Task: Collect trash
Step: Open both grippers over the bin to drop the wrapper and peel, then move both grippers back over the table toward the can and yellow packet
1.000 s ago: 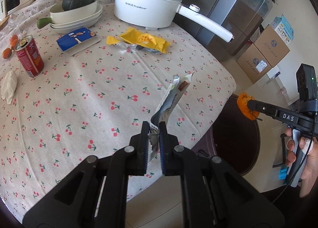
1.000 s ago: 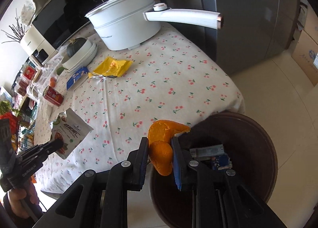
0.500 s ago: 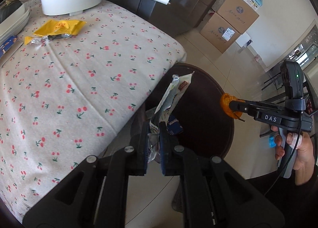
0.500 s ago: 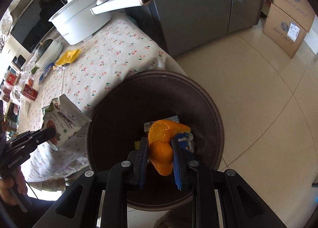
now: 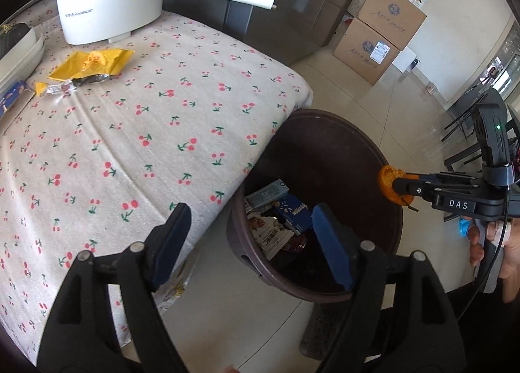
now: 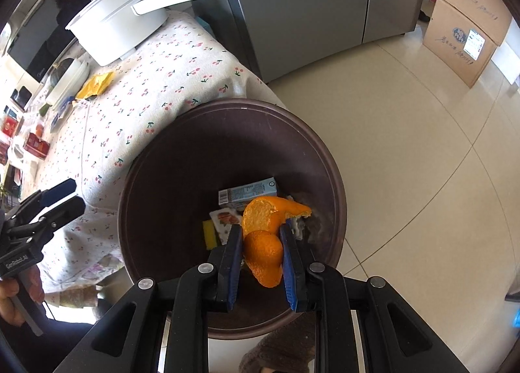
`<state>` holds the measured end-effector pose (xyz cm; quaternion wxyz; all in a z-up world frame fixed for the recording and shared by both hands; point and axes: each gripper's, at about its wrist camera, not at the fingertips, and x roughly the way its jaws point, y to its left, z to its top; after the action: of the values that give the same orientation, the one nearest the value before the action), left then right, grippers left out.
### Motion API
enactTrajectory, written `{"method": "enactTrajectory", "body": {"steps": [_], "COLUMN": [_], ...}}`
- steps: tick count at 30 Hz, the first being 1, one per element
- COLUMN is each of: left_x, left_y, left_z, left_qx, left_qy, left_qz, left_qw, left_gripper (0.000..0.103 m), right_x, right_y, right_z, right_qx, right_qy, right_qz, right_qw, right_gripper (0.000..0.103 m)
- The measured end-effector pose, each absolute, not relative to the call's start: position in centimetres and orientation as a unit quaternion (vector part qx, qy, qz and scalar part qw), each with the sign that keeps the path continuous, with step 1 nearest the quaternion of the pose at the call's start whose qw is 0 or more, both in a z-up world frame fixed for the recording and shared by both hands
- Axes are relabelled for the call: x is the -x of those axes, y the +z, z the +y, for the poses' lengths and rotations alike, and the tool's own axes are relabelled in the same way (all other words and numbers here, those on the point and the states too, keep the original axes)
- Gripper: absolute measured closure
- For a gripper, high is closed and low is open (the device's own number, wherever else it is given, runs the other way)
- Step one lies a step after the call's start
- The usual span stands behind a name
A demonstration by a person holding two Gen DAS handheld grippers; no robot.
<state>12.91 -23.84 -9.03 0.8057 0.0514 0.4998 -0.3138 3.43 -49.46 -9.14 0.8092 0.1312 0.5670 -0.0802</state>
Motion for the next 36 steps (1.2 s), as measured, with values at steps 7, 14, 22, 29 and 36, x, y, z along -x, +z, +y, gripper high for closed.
{"method": "enactTrajectory", "body": {"steps": [7,14,22,29,36], "left_x": [-13.7,-14.1,-14.5,-14.8,-14.9], "left_y": [-8.6,-7.5,-6.7,-6.3,-6.7], "left_z": [-20.4,-16.0,-10.0,-3.6,2.0], "left_qx": [-0.059,-0.036,-0.012,0.019,0.04], "left_qy": [-0.266,-0.233,-0.183,-0.132,-0.09], "left_qz": [0.501,0.501,0.503,0.501,0.501], "left_qw": [0.821,0.832,0.845,0.855,0.86], "left_gripper": [0.006,0.004,0.004,0.001,0.001], "right_x": [-4.3,-5.6,-8.5,-11.7,-15.8], "right_y": [-8.8,-6.7,-5.7,-5.7,-6.8], "right_z": [-48.6,-46.3,-41.5,-36.2,-31.6], "right_qx": [-0.123,-0.117,-0.1,-0.076,-0.041], "right_qy": [-0.106,-0.095,-0.067,-0.034,0.005], "right_qz": [0.566,0.545,0.538,0.536,0.549], "right_qw": [0.808,0.825,0.834,0.84,0.835], "right_gripper": [0.043,0.029,0.022,0.02,0.019]}}
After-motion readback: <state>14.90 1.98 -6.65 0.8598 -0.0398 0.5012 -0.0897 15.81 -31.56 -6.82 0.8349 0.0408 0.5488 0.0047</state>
